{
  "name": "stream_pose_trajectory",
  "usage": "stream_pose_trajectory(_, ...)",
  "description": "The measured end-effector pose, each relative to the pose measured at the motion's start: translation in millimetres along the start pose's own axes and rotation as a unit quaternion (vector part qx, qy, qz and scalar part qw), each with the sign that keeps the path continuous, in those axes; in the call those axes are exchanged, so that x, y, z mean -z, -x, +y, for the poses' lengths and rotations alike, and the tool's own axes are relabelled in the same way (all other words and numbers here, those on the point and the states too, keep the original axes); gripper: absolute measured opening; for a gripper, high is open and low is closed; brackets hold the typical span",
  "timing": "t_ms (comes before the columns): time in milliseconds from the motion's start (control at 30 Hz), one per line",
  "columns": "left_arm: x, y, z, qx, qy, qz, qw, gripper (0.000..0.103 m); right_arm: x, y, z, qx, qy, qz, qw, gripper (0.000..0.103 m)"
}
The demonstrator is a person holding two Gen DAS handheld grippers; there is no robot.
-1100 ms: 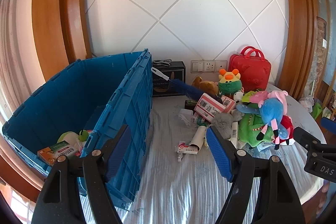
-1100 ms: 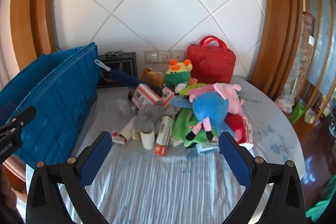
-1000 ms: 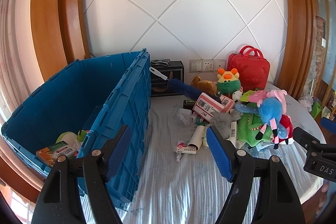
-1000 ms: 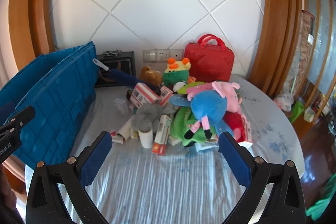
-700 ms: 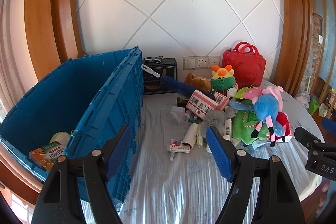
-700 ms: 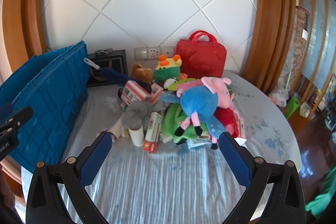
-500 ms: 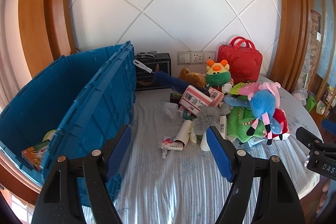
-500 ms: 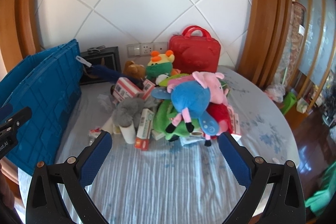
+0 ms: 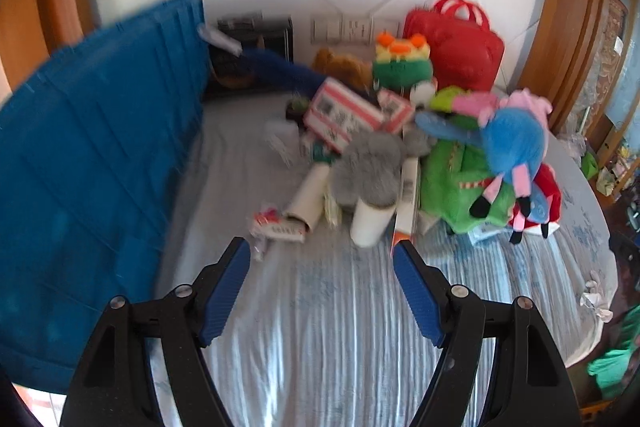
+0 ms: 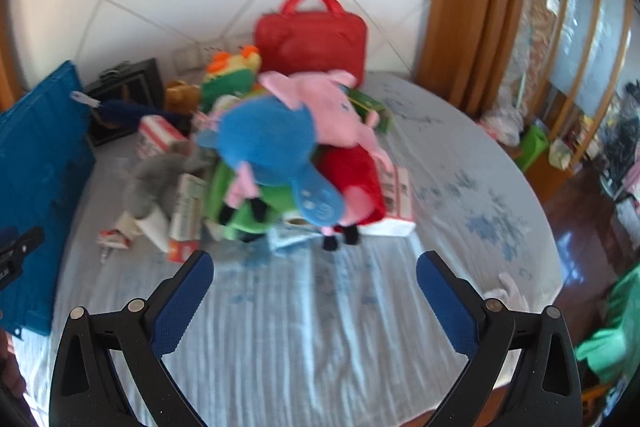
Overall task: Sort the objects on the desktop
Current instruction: 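Move both tools over the pile of items on the table, then grasp the pink-and-white ointment tube with left while right moves over the tissue pack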
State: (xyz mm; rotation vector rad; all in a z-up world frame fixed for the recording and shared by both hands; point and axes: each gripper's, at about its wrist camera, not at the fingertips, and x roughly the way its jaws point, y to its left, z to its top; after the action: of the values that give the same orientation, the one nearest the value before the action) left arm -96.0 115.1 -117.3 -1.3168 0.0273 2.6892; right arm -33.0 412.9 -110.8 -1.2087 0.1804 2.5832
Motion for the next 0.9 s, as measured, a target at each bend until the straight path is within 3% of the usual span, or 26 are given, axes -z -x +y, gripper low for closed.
stream_pose_trajectory(200, 16.6, -84.5, 21.0, -0.047, 0.019, 0.075, 0.9959, 0.074, 3.4, -71.7, -71.0, 0.050, -0.034, 0.056, 0.997, 0.103)
stream_pose_trajectory(367, 15.0, -132.7, 38.6, -0.093, 0.016, 0.091, 0.9914, 0.074, 10.7, -126.6, -113.7, 0.062, -0.055, 0.105, 0.991, 0.103)
stream_pose_trajectory(700, -15.1, -197.6, 45.4, -0.090, 0.058, 0.116, 0.9874, 0.074, -4.2, -179.8, -138.0, 0.067, -0.050, 0.130, 0.988, 0.103)
stream_pose_trajectory(900, -0.9, -202.0, 46.7, -0.081, 0.052, 0.143, 0.9851, 0.074, -15.2, -210.1, -124.4, 0.046, -0.032, 0.151, 0.987, 0.103)
